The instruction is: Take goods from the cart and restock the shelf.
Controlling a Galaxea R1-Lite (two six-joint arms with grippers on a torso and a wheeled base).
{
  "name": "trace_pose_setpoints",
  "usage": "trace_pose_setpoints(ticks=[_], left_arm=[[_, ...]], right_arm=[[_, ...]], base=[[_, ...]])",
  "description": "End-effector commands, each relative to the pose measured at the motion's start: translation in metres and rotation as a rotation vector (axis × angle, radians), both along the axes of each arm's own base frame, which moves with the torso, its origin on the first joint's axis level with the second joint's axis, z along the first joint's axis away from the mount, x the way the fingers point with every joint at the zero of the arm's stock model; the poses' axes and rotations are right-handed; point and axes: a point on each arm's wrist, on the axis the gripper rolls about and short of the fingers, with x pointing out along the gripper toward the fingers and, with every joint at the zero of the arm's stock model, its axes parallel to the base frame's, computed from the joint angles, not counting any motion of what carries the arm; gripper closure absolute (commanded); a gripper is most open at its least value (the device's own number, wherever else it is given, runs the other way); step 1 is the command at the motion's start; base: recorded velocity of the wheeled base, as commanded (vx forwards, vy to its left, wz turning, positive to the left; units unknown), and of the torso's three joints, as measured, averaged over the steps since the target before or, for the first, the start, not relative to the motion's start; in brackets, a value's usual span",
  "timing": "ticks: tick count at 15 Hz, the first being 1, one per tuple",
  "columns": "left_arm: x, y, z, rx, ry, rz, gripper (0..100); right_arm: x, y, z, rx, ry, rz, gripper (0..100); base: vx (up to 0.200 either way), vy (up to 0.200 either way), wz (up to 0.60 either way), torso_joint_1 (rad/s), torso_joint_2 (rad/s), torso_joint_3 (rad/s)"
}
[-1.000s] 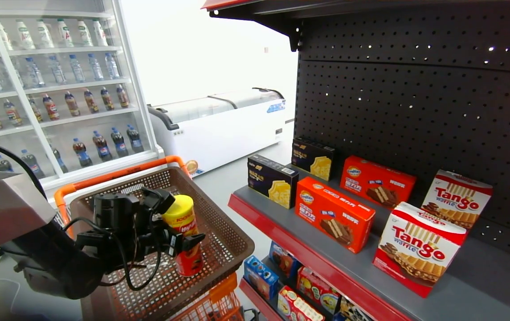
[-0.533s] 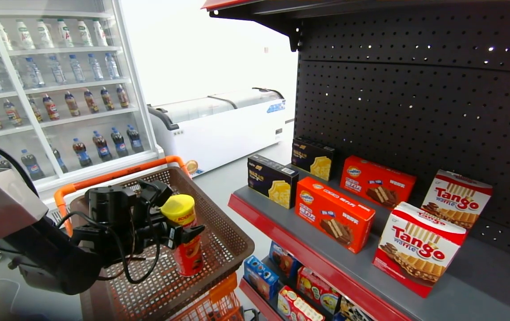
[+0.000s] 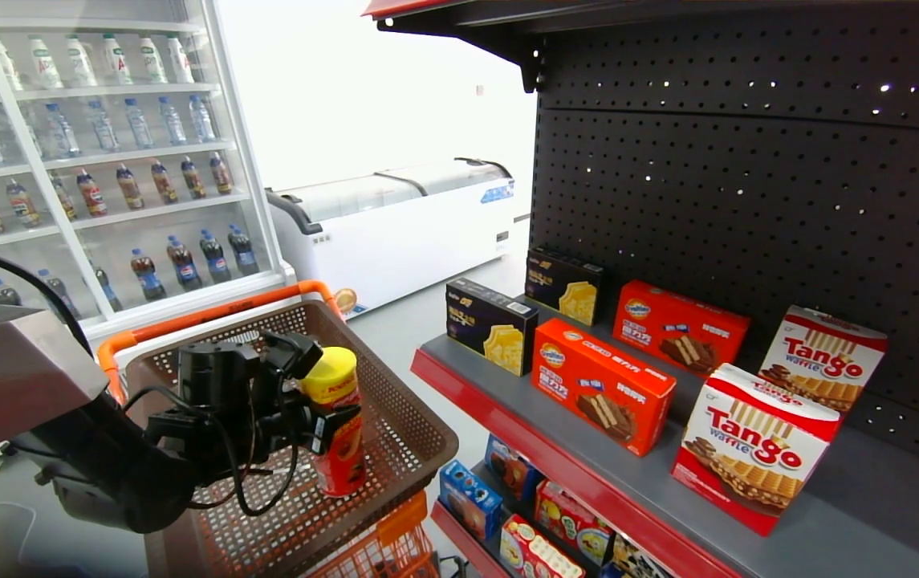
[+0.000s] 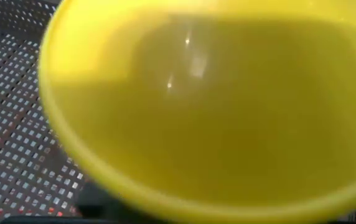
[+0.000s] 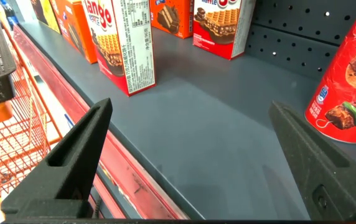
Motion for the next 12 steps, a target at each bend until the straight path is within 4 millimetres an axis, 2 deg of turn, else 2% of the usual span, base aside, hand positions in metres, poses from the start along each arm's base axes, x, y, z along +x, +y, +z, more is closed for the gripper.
trace_pose_setpoints(ticks=[1, 6, 12], left_arm=[[-0.003, -0.005, -0.002, 0.015, 0.007, 0.005, 100], [-0.002, -0.015, 0.010, 0.005, -0.061, 0.009, 100], [0.000, -0.018, 0.046, 0.001, -0.161, 0.007, 100]], right_arm=[[0.000, 0.000, 0.000, 0.000, 0.000, 0.000, 0], [0.000, 0.000, 0.000, 0.000, 0.000, 0.000, 0], [0.000, 0.000, 0.000, 0.000, 0.000, 0.000, 0]], base=[[0.000, 0.000, 0.00, 0.000, 0.00, 0.000], [0.000, 0.000, 0.00, 0.000, 0.00, 0.000], [0.000, 0.000, 0.00, 0.000, 0.00, 0.000]])
